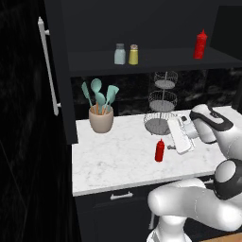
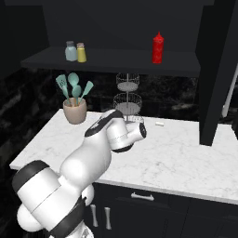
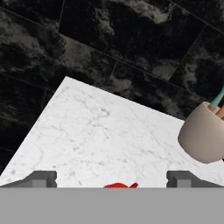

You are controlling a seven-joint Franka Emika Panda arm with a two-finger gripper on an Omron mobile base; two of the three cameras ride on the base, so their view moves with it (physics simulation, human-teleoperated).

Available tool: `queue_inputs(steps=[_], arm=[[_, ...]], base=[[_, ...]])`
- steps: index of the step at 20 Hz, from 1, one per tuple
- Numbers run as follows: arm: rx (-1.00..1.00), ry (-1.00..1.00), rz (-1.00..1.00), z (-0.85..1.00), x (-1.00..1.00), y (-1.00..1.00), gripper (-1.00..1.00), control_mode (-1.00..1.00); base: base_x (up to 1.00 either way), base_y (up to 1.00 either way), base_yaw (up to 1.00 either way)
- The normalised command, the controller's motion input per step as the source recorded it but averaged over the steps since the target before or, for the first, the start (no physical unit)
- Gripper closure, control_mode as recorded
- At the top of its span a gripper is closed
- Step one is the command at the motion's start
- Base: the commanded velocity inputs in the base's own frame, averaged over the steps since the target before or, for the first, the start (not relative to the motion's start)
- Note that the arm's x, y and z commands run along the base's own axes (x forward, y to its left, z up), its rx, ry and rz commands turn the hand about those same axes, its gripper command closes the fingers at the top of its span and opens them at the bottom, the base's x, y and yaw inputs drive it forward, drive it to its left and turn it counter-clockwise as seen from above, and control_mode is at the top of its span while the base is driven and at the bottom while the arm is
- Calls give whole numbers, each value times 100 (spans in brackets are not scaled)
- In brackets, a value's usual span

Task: Put the shaker and condiment bottle from the counter next to their counterparts in the cabinet.

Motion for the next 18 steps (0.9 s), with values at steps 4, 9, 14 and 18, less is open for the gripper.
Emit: queue_inputs(steps=[4,9,14,18], arm=[[0,7,0,-38,0,0,-100,-100],[0,4,0,-26,0,1,-100,-100],[3,2,0,-11,3,5,-100,-100],[7,4,0,-4,21,0,-100,-100]], base=[[0,0,0],[0,0,0],[0,0,0],[0,0,0]])
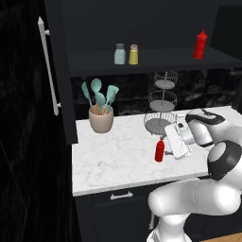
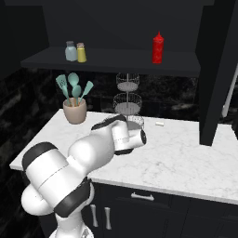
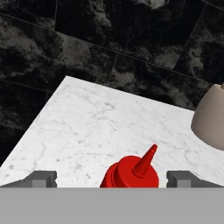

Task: Put the shaker and condiment bottle from the counter next to their counterparts in the cabinet.

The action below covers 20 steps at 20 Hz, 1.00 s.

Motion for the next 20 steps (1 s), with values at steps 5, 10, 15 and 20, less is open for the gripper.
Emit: queue_inputs(steps=[5,10,15,20], arm=[[8,3,0,-6,24,0,-100,-100],[6,3,0,-11,29,0,-100,-100],[5,3,0,-15,24,0,-100,-100],[10,0,0,-14,0,0,-100,-100]], base=[[0,0,0],[0,0,0],[0,0,0],[0,0,0]])
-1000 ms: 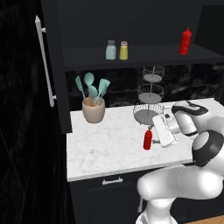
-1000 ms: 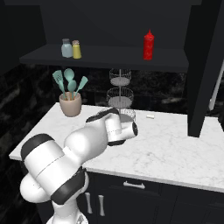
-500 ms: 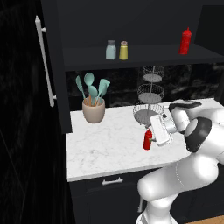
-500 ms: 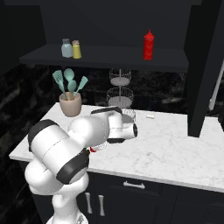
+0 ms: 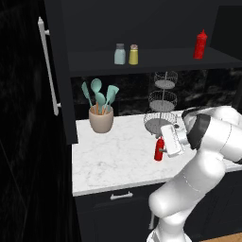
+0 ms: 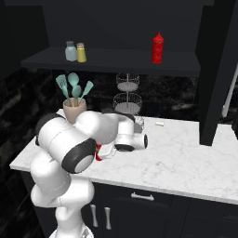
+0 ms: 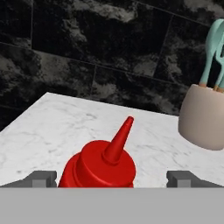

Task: Put the shaker and condiment bottle from the counter next to their counterparts in the cabinet.

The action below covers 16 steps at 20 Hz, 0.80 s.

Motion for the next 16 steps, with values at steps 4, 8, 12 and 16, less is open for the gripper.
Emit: queue_inputs(steps=[4,8,12,16], arm=[[12,0,0,-1,0,6,100,-100],[2,0,0,-1,0,12,100,-100],[7,0,0,0,0,0,100,-100],[4,-4,0,3,-34,3,100,-100]], base=[[0,0,0],[0,0,0],[0,0,0],[0,0,0]])
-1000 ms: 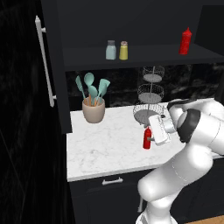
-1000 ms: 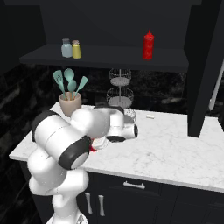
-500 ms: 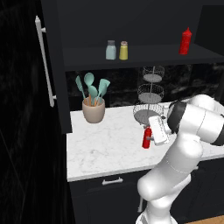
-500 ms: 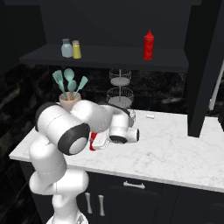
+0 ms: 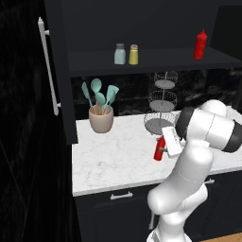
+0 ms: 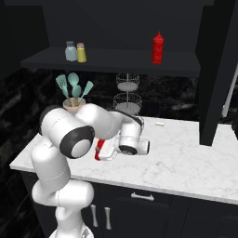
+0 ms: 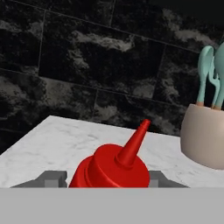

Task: Put the shaker and condiment bottle from the counter next to their counterparts in the cabinet.

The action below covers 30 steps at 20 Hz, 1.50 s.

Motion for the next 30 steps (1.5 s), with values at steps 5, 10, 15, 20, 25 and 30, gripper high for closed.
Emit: queue_inputs(steps=[5,10,15,20,25,30], arm=[[-3,-14,0,34,-60,3,100,-100],[-24,-9,0,34,-51,4,100,-100],[-16,0,-1,57,-28,0,100,-100],[-7,-1,-2,77,-33,0,100,-100],[0,0,-11,83,-14,-1,100,-100],[0,0,-25,66,0,-6,100,-100]], base=[[0,0,0],[0,0,0],[0,0,0],[0,0,0],[0,0,0],[0,0,0]])
